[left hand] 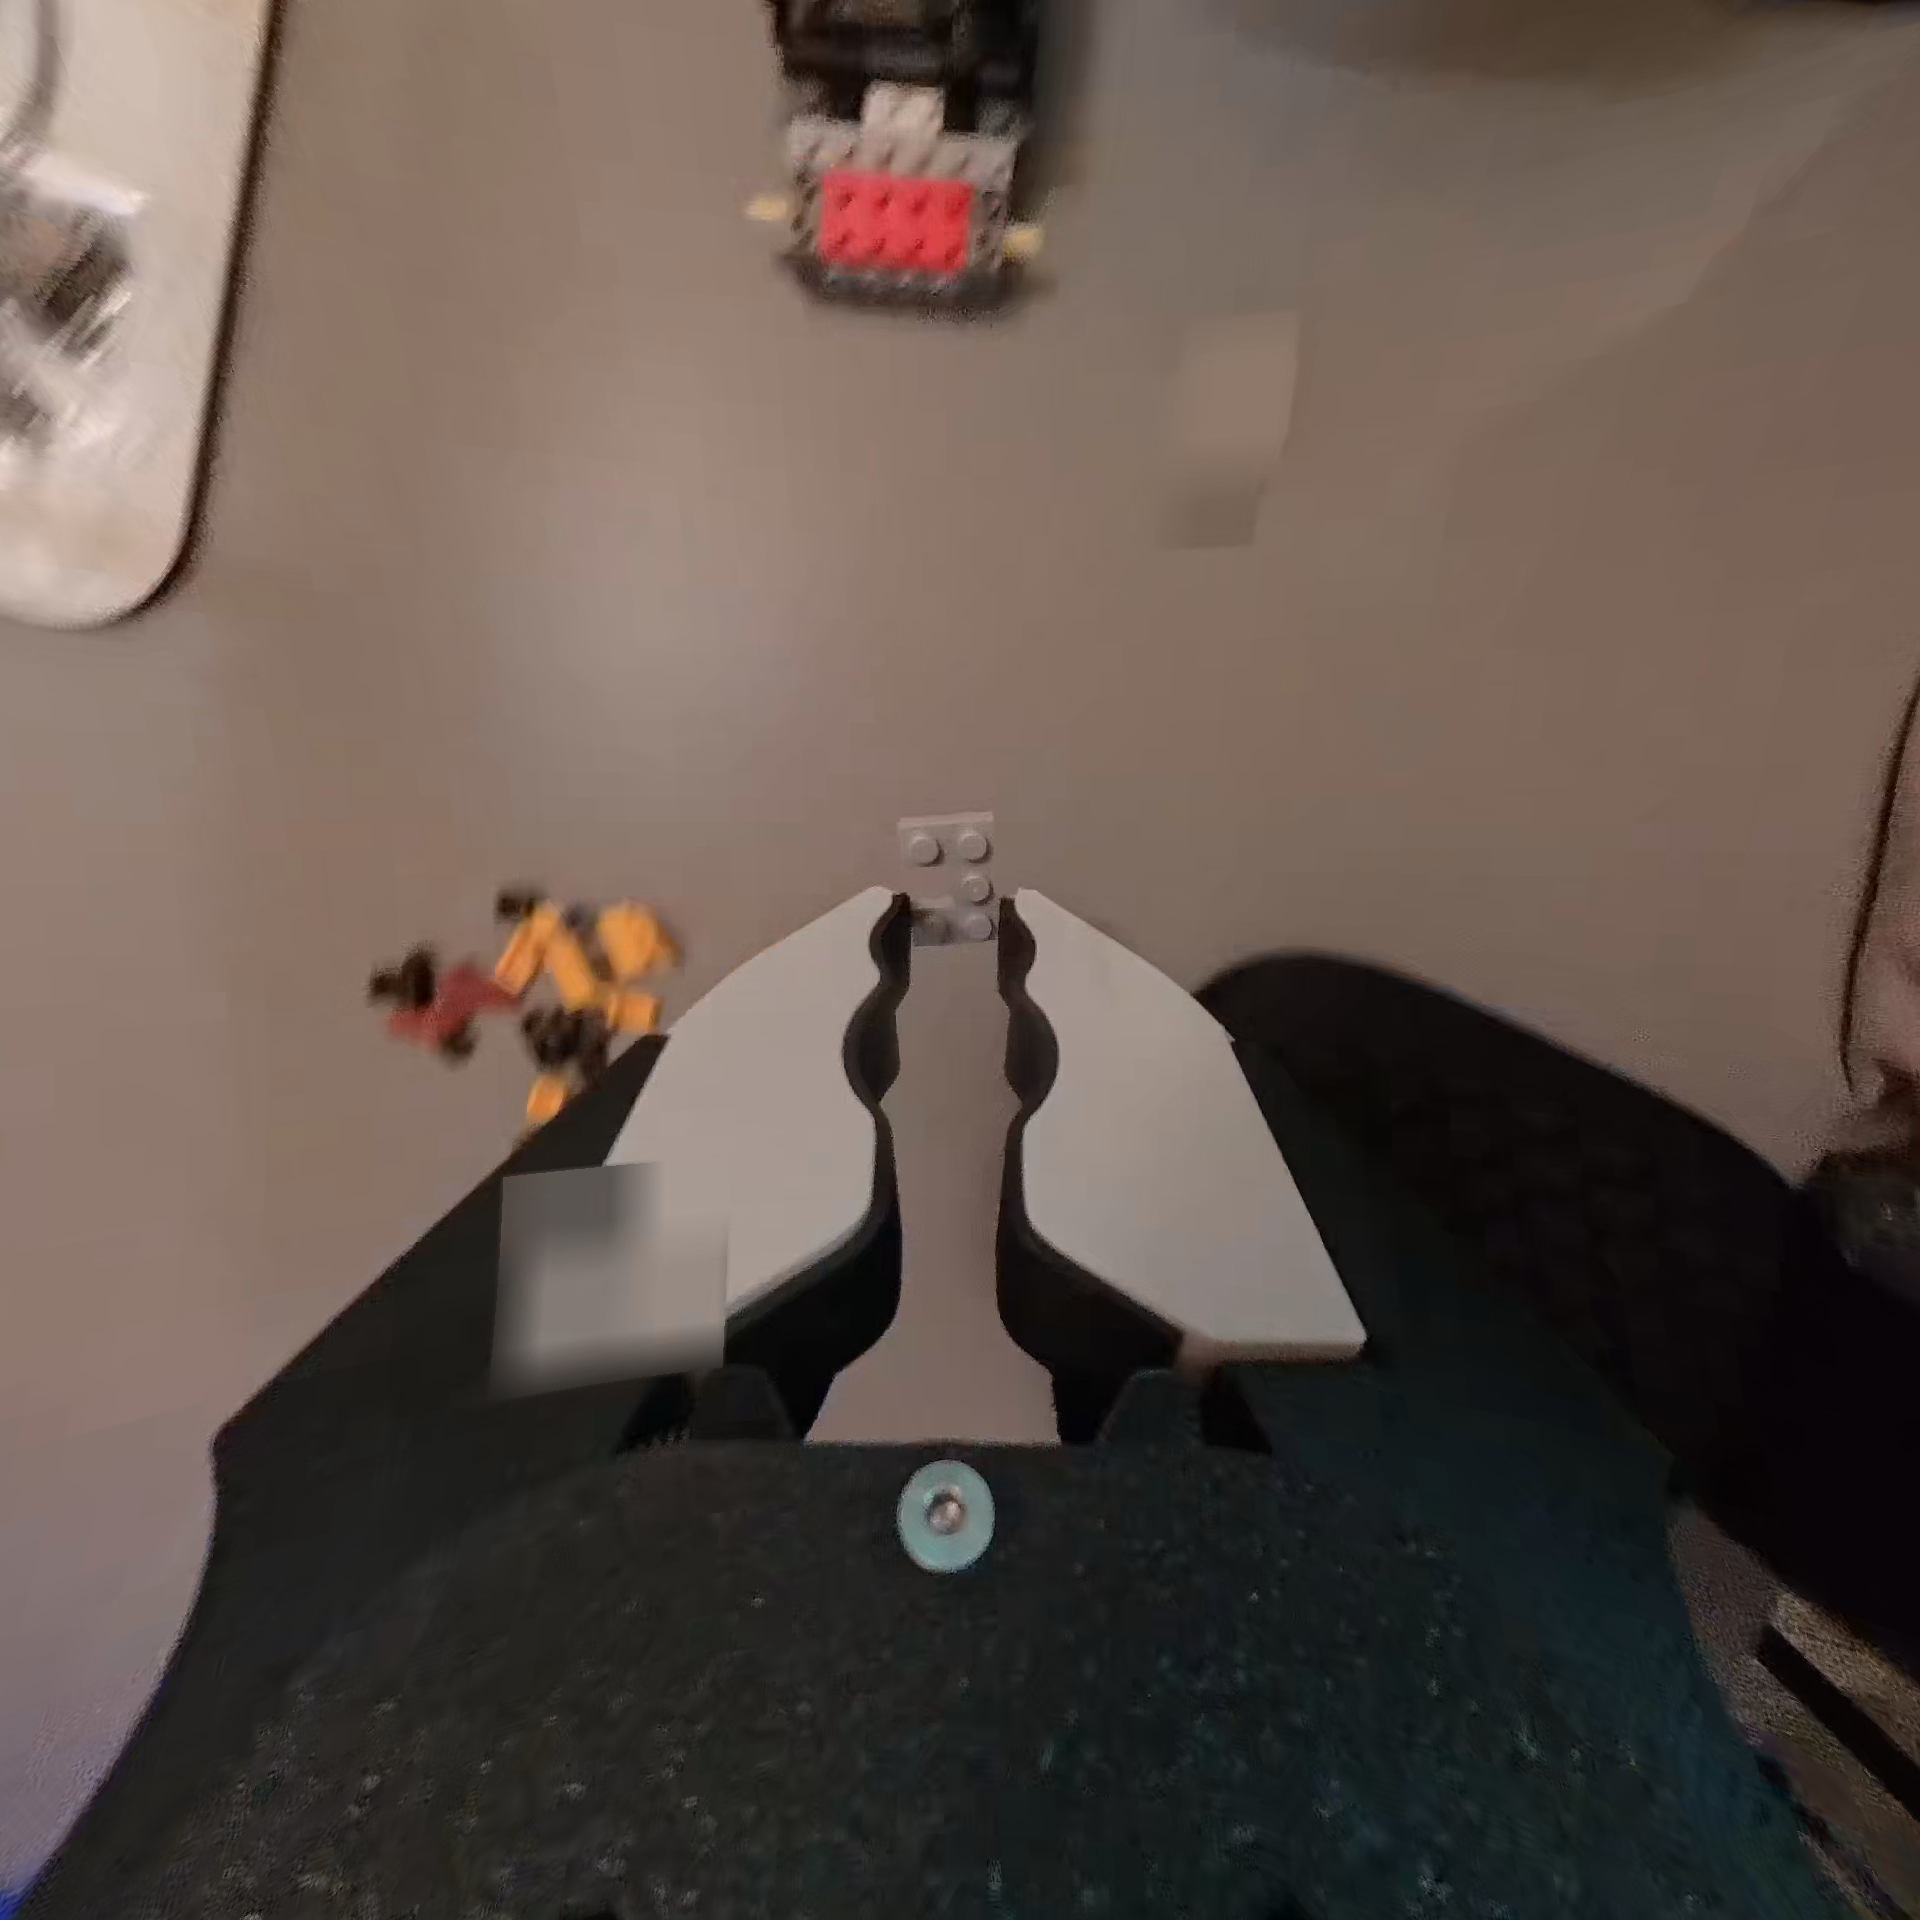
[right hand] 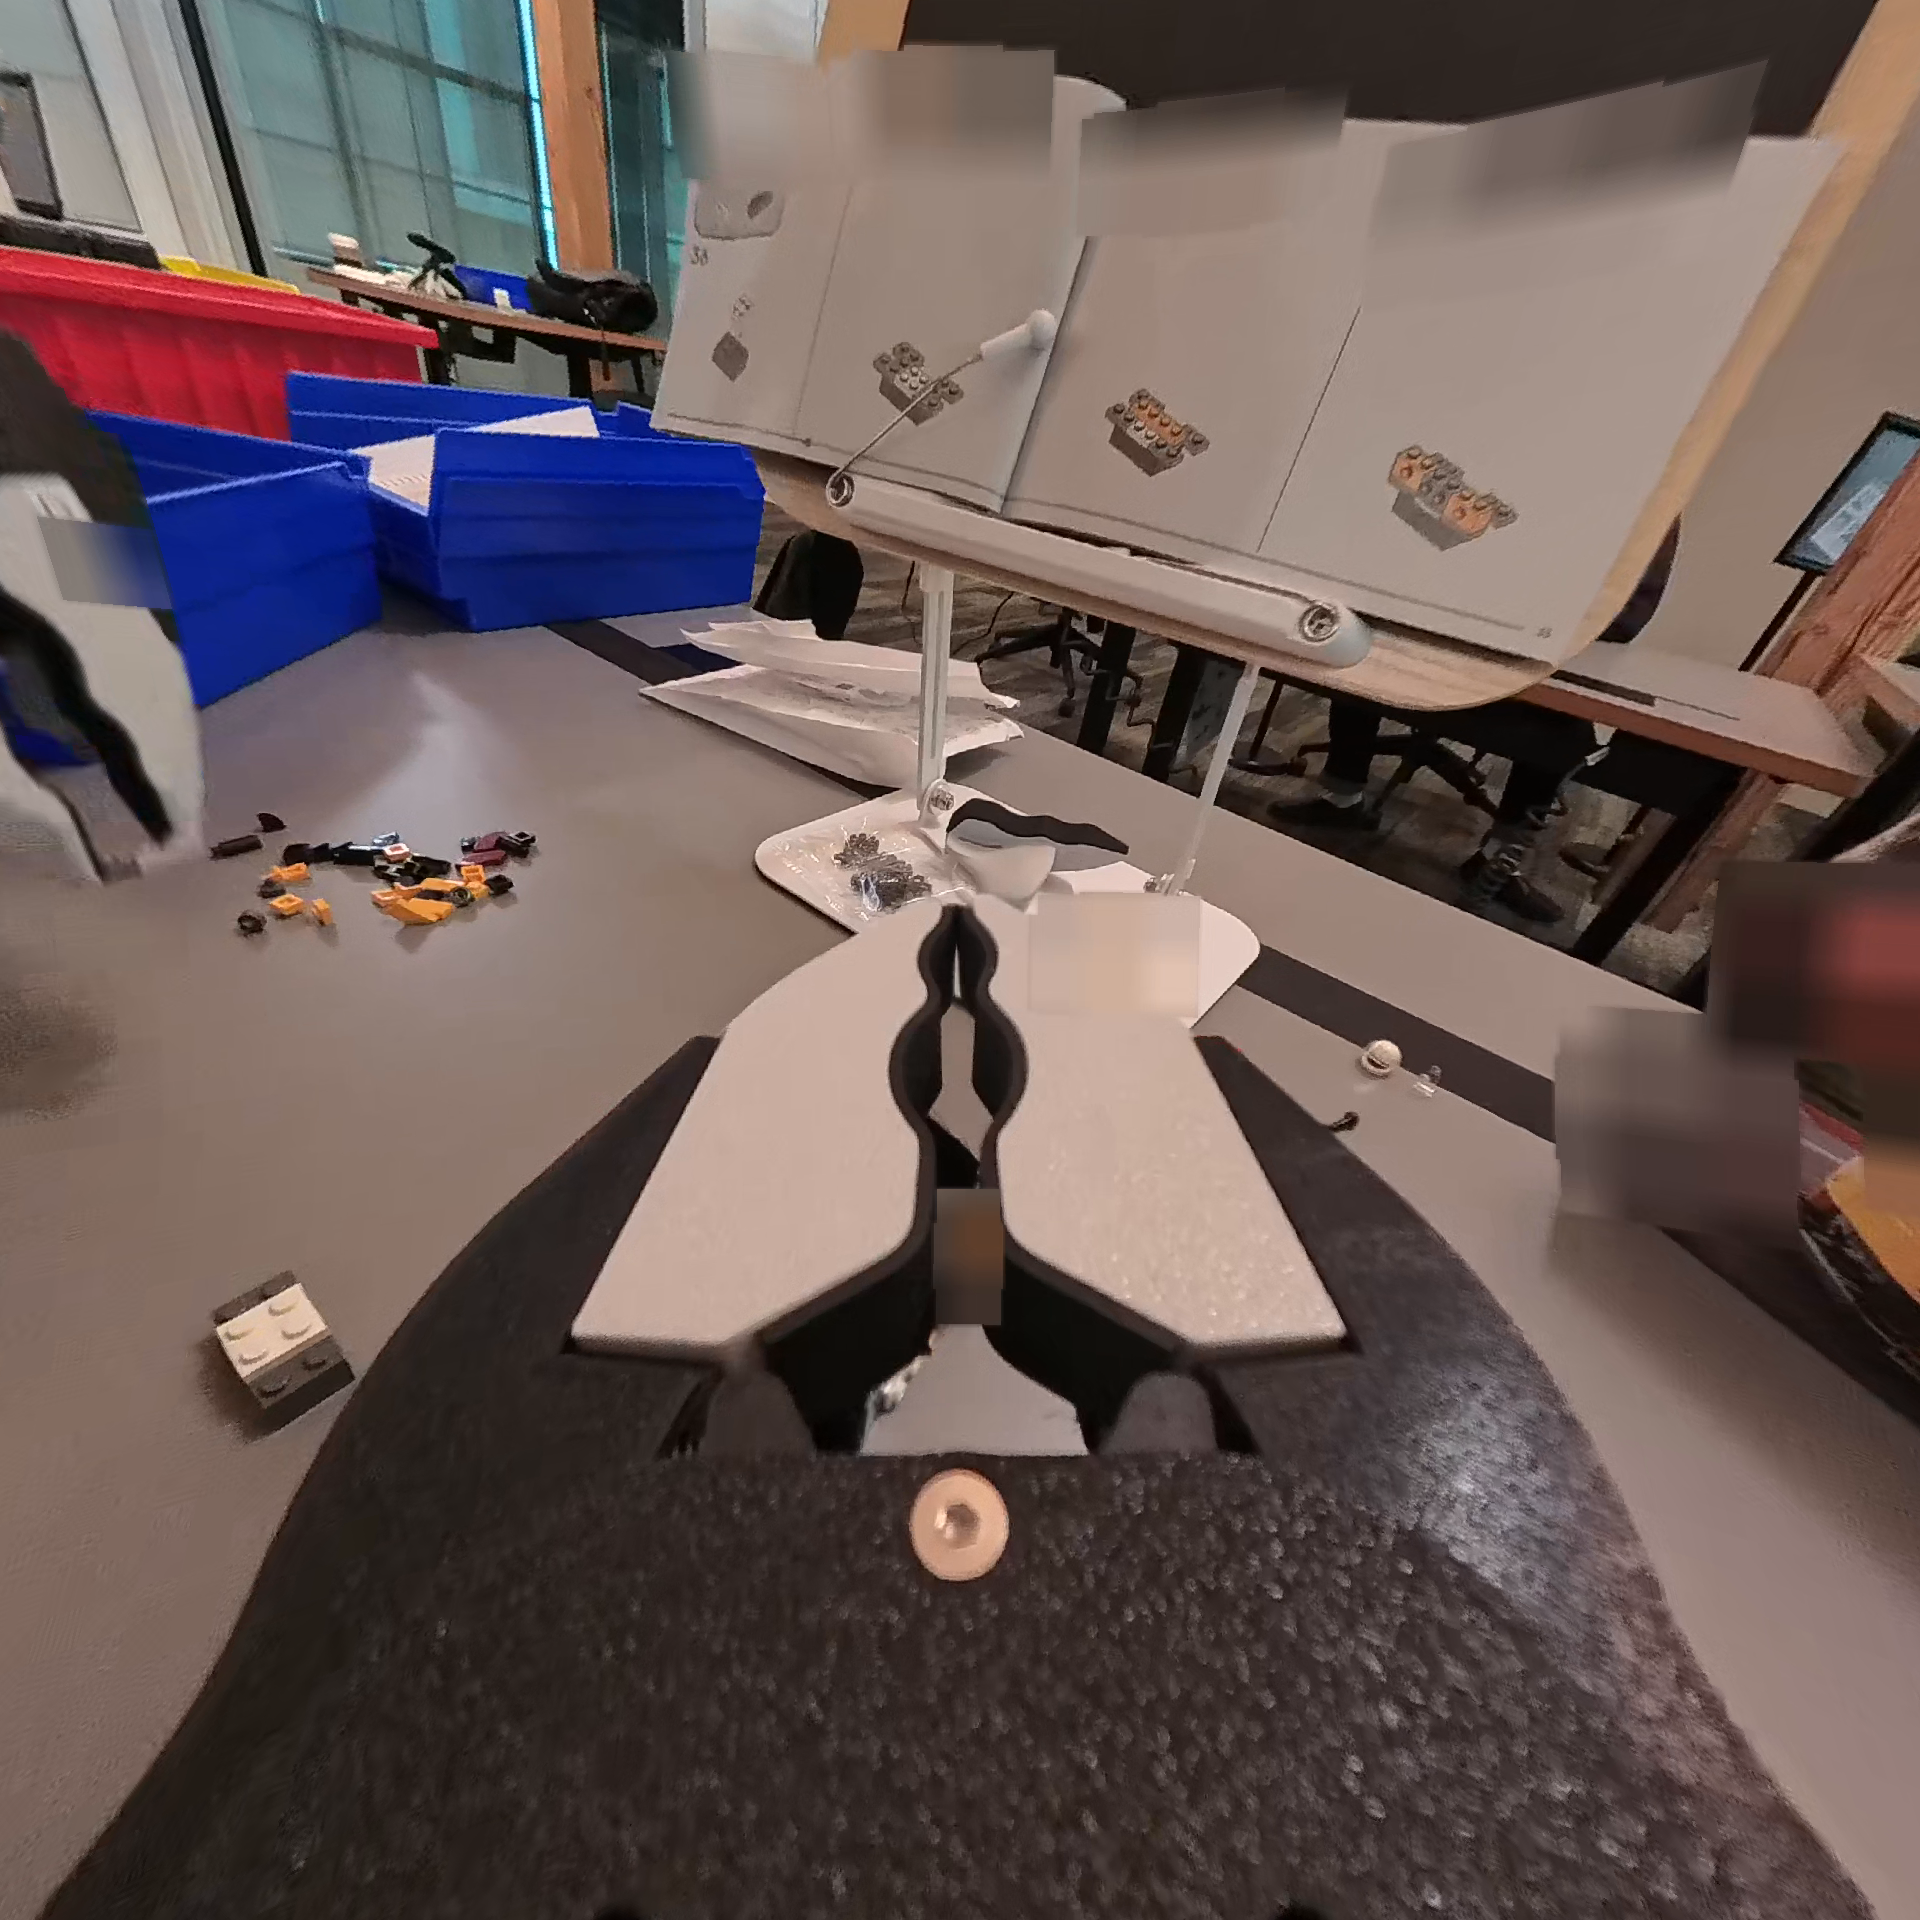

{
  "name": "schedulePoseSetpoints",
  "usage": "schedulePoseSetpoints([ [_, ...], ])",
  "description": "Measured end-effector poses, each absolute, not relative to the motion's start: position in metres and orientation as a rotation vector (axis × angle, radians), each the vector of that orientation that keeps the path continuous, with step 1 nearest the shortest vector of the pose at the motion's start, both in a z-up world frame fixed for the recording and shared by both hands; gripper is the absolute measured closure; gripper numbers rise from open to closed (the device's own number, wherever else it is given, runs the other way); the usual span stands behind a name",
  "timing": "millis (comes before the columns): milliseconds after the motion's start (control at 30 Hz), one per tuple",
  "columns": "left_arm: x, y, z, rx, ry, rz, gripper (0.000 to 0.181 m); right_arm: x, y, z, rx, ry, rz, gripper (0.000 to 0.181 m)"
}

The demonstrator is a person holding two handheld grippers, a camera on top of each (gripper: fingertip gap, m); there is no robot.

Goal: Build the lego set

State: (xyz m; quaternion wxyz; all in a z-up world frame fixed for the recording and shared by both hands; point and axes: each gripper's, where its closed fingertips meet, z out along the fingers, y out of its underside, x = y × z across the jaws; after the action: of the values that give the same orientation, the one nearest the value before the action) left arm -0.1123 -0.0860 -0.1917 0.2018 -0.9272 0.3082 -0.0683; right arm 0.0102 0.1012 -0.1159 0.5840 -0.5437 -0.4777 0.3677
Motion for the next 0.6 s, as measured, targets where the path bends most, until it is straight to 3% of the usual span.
schedulePoseSetpoints([
  [267,-0.056,-0.061,-0.250,-2.598,1.033,-0.256,0.165,0.016,0.106,-0.118,-1.284,-1.099,0.852,0.181],
  [400,-0.053,-0.068,-0.253,-2.536,1.026,-0.260,0.132,0.014,0.105,-0.122,-1.292,-1.121,0.857,0.181],
  [500,-0.076,-0.076,-0.217,-2.423,0.869,-0.214,0.135,0.014,0.105,-0.121,-1.288,-1.120,0.863,0.181],
  [600,-0.150,-0.088,-0.143,-2.256,0.487,-0.092,0.146,0.016,0.106,-0.118,-1.288,-1.109,0.876,0.181],
])
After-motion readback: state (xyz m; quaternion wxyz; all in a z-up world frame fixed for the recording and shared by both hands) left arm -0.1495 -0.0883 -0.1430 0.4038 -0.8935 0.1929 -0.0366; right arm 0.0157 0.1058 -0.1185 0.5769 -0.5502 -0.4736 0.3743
